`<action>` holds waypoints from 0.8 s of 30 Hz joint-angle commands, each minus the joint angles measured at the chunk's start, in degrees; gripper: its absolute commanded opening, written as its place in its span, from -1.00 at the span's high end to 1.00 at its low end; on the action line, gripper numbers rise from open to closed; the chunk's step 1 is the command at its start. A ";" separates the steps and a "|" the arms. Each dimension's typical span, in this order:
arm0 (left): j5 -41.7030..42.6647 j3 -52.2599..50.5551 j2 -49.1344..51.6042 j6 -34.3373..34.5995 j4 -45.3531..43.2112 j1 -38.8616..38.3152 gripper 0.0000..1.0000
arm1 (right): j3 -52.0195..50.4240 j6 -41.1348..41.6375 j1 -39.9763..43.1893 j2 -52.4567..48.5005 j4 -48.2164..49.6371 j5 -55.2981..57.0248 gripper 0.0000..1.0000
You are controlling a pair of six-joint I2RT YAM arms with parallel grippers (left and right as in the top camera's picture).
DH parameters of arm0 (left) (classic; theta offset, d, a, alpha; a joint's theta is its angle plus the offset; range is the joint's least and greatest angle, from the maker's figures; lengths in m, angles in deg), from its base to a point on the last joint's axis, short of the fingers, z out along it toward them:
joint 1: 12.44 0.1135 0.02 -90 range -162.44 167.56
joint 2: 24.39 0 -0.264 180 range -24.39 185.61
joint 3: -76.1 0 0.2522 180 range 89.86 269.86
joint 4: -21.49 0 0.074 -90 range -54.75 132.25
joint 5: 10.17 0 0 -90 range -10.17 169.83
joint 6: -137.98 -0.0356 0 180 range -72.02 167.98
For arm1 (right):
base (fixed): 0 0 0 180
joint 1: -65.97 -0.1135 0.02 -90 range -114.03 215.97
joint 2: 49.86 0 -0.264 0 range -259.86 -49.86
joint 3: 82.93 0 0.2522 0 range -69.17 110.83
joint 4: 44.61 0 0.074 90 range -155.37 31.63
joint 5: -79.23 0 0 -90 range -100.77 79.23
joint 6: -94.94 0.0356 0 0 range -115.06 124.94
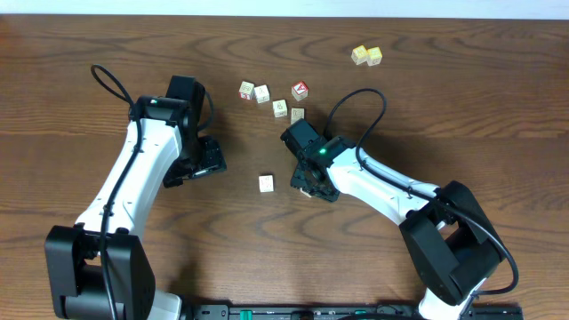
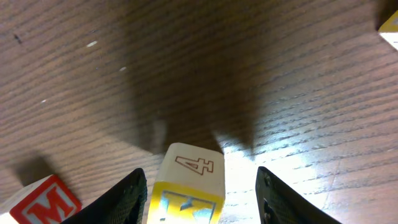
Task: Lift 3 blocks
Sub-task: 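Lower the right gripper and close it on the yellow K block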
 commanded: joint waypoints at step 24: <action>-0.72 -0.28 0.13 0.92 1.01 0.07 -0.52 | 0.90 -14.64 3.26 -0.48 -1.25 3.08 0.43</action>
